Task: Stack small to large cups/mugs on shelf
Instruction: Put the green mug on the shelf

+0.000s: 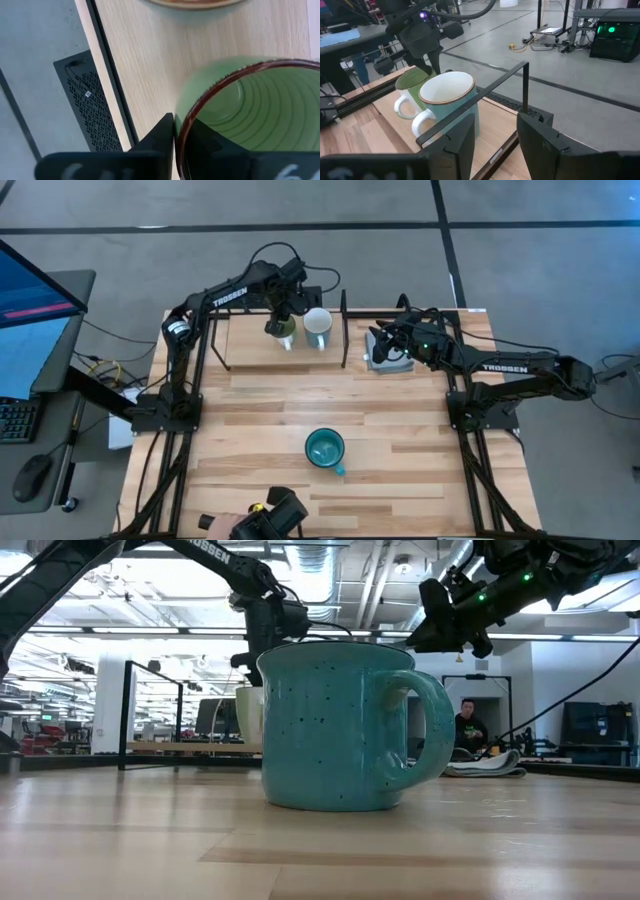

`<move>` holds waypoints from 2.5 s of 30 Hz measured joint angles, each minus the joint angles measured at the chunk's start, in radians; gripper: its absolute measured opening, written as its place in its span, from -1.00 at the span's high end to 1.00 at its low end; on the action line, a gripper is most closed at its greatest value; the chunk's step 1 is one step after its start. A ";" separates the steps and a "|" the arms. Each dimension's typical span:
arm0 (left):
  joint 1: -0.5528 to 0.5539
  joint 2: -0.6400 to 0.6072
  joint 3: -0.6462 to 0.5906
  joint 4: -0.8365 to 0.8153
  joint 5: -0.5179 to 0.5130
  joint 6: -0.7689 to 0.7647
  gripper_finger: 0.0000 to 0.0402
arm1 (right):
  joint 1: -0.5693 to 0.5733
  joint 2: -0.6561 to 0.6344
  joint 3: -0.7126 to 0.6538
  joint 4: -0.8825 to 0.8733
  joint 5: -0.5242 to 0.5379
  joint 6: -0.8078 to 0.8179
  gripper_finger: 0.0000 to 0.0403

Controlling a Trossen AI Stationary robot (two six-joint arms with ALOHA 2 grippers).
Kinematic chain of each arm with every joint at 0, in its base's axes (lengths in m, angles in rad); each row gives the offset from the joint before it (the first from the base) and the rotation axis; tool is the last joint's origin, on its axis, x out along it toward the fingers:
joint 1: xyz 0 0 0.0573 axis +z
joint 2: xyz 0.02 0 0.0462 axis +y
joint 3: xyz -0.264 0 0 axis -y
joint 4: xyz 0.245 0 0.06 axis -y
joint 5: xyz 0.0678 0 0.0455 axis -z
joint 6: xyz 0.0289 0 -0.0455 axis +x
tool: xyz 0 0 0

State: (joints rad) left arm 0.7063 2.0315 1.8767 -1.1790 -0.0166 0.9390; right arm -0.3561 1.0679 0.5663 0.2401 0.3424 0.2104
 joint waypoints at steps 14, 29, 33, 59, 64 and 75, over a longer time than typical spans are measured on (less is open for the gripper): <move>-0.039 0.000 0.000 0.049 -0.079 -0.007 0.82 | 0.000 0.000 0.000 0.000 0.000 0.000 0.17; -0.052 0.000 0.000 0.061 -0.070 -0.006 0.81 | 0.000 0.000 0.000 0.000 0.000 -0.002 0.17; -0.049 -0.001 0.000 0.052 -0.068 -0.006 0.81 | 0.000 0.000 0.000 0.000 0.000 -0.002 0.17; -0.035 0.056 0.000 0.029 -0.045 -0.042 0.81 | 0.000 0.000 0.000 -0.009 0.000 -0.001 0.17; -0.047 0.056 0.000 0.032 -0.042 -0.034 0.81 | 0.000 0.000 0.000 -0.017 0.000 -0.001 0.17; -0.047 0.056 0.000 0.054 -0.044 -0.027 0.69 | 0.000 0.000 0.000 -0.019 0.000 0.000 0.17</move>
State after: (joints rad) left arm 0.6594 2.0876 1.8767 -1.1248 -0.0604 0.9116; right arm -0.3561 1.0683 0.5663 0.2211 0.3424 0.2100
